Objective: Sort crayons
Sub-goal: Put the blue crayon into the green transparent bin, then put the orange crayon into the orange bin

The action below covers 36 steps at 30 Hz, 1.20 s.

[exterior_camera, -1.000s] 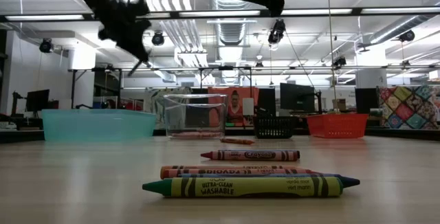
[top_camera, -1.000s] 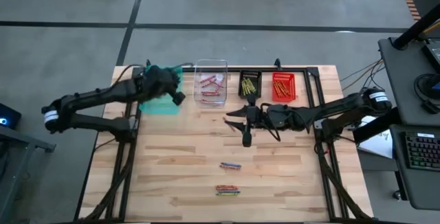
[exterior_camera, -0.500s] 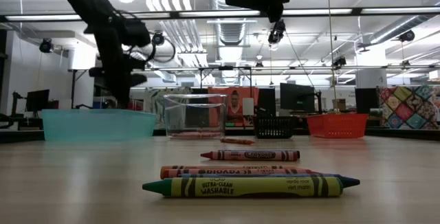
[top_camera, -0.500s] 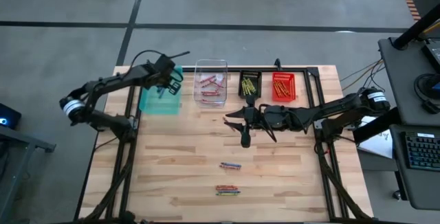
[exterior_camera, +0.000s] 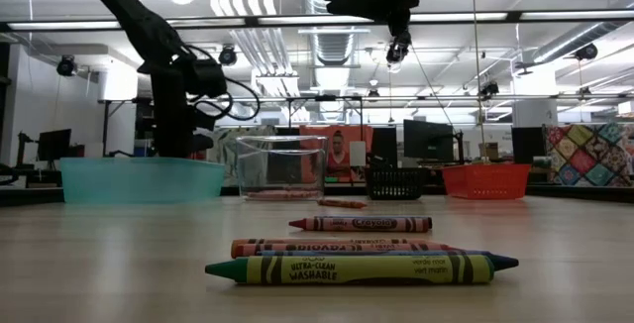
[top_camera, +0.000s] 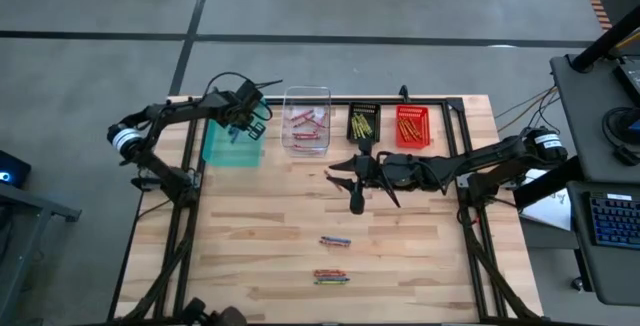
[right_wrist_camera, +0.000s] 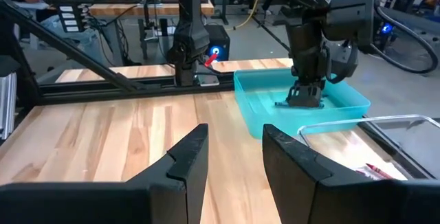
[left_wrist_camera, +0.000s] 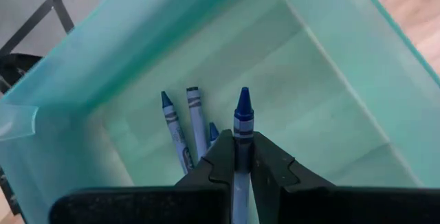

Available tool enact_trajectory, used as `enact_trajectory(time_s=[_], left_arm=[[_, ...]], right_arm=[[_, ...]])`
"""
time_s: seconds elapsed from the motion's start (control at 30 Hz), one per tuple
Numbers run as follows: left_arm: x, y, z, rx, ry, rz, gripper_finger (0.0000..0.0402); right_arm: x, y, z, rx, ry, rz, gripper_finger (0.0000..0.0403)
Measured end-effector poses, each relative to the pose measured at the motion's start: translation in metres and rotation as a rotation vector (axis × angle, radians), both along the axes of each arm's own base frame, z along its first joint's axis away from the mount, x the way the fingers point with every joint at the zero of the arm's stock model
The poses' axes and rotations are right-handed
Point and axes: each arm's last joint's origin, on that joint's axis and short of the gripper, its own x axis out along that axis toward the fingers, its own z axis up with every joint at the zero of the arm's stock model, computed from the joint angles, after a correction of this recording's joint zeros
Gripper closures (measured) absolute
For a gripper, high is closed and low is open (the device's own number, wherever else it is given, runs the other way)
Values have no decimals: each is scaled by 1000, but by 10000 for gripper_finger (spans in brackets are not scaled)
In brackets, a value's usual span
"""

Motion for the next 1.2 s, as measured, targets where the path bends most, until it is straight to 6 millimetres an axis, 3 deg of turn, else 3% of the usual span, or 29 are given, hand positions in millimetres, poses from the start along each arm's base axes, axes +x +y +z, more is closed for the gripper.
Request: enact_trajectory(time_s=[0.4, 0.73, 0.93, 1.2], left_arm=[[2, 2, -2, 13, -8, 1, 333], [4, -6, 15, 62, -64, -9, 322], [7, -32, 47, 152, -176, -65, 322], [8, -94, 92, 298, -442, -236, 322]], right_arm=[[0, 0, 0, 11, 0, -2, 278], [-1, 0, -3, 65, 14, -14, 278], [0, -5, -4, 118, 15, -41, 278], [5, -17, 1, 199, 164, -120, 278]])
